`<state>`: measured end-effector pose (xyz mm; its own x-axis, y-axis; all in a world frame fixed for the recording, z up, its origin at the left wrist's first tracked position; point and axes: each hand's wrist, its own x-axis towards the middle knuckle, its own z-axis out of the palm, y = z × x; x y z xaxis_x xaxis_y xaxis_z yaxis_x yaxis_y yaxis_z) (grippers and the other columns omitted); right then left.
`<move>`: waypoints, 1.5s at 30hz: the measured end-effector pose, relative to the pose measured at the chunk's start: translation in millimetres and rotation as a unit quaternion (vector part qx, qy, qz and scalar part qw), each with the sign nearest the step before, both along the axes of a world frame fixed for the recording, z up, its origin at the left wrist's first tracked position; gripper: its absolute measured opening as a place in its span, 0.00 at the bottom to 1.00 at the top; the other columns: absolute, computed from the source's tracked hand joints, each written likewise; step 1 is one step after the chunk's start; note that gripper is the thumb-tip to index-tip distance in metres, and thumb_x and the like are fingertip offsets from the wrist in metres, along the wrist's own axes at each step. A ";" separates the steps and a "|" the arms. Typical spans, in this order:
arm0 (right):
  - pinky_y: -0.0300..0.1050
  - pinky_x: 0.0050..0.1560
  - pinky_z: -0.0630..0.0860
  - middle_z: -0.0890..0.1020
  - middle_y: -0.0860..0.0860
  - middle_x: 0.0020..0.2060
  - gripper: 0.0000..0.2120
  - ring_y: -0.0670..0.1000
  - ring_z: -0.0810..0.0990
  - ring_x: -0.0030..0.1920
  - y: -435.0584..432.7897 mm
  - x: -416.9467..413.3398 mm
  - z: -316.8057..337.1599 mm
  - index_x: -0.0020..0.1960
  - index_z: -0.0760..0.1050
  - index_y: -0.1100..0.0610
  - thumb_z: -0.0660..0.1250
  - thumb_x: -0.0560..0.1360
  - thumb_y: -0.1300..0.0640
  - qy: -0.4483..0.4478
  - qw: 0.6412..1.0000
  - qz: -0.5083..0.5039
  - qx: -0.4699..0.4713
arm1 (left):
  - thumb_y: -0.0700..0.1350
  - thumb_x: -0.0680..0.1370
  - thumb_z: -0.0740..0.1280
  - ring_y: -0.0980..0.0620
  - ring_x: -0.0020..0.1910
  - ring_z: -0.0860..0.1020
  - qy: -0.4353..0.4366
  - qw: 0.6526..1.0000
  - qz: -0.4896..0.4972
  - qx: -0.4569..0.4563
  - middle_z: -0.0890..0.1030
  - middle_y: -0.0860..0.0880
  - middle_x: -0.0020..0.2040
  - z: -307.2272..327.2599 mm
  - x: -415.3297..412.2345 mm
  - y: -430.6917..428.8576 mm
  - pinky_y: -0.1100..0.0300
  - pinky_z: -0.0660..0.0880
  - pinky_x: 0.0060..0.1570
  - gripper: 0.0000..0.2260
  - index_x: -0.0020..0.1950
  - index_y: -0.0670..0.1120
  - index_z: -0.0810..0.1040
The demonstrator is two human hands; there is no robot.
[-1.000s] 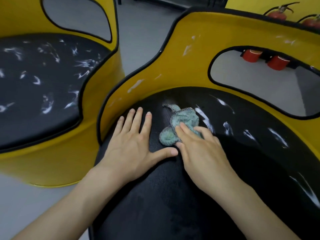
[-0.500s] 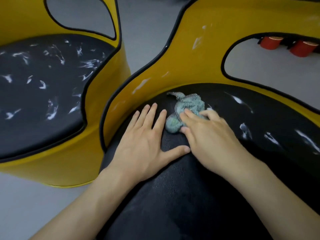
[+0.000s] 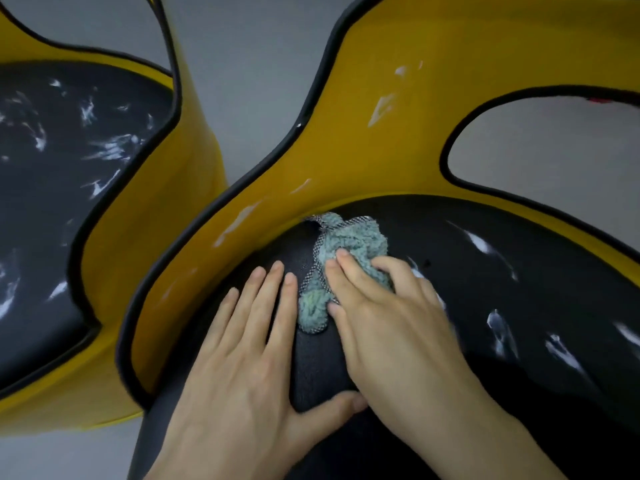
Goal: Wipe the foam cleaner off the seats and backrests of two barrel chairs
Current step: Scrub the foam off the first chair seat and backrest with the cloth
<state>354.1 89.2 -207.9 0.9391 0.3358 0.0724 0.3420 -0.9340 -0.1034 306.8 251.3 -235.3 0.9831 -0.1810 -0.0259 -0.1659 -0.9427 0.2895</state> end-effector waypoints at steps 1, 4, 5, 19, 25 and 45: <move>0.56 0.54 0.78 0.81 0.49 0.64 0.25 0.56 0.79 0.60 1.0 4.1 -1.7 0.68 0.78 0.56 0.53 0.78 0.49 -0.012 1.000 0.005 0.000 | 0.82 0.71 0.51 0.45 0.80 0.60 -0.006 1.000 0.004 0.001 0.62 0.44 0.81 -1.1 0.1 -0.2 0.51 0.54 0.75 0.54 0.80 0.39 0.63; 0.55 0.52 0.79 0.82 0.50 0.63 0.26 0.57 0.80 0.58 -10.9 -11.1 -10.3 0.66 0.80 0.56 0.55 0.76 0.48 -0.052 0.998 0.038 -0.015 | 0.84 0.69 0.51 0.48 0.79 0.58 -0.014 1.000 -0.006 0.012 0.63 0.43 0.80 -3.4 5.0 2.0 0.55 0.50 0.75 0.57 0.80 0.38 0.63; 0.55 0.49 0.80 0.82 0.50 0.63 0.26 0.57 0.81 0.57 -17.7 -24.1 -11.9 0.65 0.81 0.57 0.56 0.75 0.48 -0.066 0.996 0.052 -0.018 | 0.84 0.68 0.51 0.49 0.79 0.57 -0.016 1.000 -0.008 0.019 0.63 0.43 0.80 -3.2 6.3 3.8 0.56 0.49 0.75 0.58 0.80 0.38 0.63; 0.57 0.53 0.75 0.79 0.47 0.68 0.24 0.58 0.75 0.60 3.3 17.6 -10.4 0.70 0.75 0.55 0.55 0.79 0.49 -0.042 0.998 0.051 -0.014 | 0.89 0.59 0.44 0.59 0.79 0.33 -0.018 0.999 -0.023 -0.018 0.37 0.52 0.82 5.4 6.4 6.1 0.61 0.33 0.76 0.64 0.82 0.47 0.38; 0.50 0.45 0.78 0.80 0.45 0.65 0.24 0.54 0.77 0.57 -34.3 -67.8 -14.5 0.65 0.81 0.54 0.58 0.75 0.48 -0.068 0.995 0.064 0.041 | 0.86 0.64 0.48 0.47 0.82 0.52 0.002 0.999 -0.036 0.026 0.55 0.42 0.82 2.6 6.7 7.2 0.53 0.46 0.76 0.63 0.82 0.37 0.56; 0.55 0.49 0.78 0.81 0.45 0.63 0.23 0.58 0.78 0.57 -13.4 -13.6 -8.0 0.66 0.79 0.53 0.56 0.76 0.50 -0.046 0.997 0.062 0.002 | 0.86 0.66 0.47 0.41 0.80 0.56 -0.015 0.998 -0.037 0.048 0.59 0.40 0.81 -0.4 7.5 6.6 0.50 0.51 0.74 0.62 0.80 0.36 0.59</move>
<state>340.4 75.9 -215.9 0.8794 0.4488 0.1587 0.4635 -0.8834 -0.0699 314.4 257.9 -235.7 0.9678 -0.2512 -0.0181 -0.2432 -0.9507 0.1923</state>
